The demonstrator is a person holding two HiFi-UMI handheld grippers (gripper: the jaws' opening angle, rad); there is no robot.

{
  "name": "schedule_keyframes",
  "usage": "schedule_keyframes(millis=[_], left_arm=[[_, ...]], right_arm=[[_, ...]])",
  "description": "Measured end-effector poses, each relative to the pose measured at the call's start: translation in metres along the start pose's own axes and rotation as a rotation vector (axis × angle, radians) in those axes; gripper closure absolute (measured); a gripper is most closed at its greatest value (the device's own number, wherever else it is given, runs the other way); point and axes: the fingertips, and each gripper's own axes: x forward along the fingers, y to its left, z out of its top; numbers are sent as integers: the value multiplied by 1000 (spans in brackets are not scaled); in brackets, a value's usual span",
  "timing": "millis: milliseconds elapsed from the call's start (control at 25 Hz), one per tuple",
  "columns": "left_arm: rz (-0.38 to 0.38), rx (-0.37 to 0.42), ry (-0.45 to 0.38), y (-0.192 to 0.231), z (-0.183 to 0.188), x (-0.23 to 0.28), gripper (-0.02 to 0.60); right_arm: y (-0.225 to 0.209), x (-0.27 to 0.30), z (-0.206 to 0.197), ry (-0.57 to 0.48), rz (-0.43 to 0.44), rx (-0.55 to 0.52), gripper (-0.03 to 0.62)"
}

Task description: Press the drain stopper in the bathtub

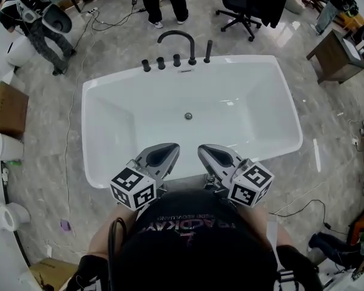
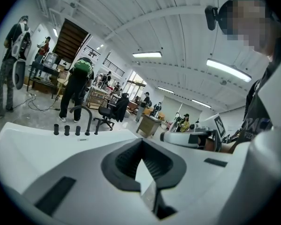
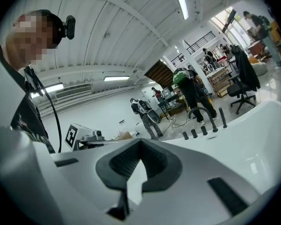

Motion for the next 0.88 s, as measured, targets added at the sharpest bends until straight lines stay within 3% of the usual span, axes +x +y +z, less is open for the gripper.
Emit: schedule_keyframes(millis=[880], left_arm=[[18, 14, -7, 14, 10, 6, 575]], right_arm=[[4, 23, 1, 35, 76, -42, 585]])
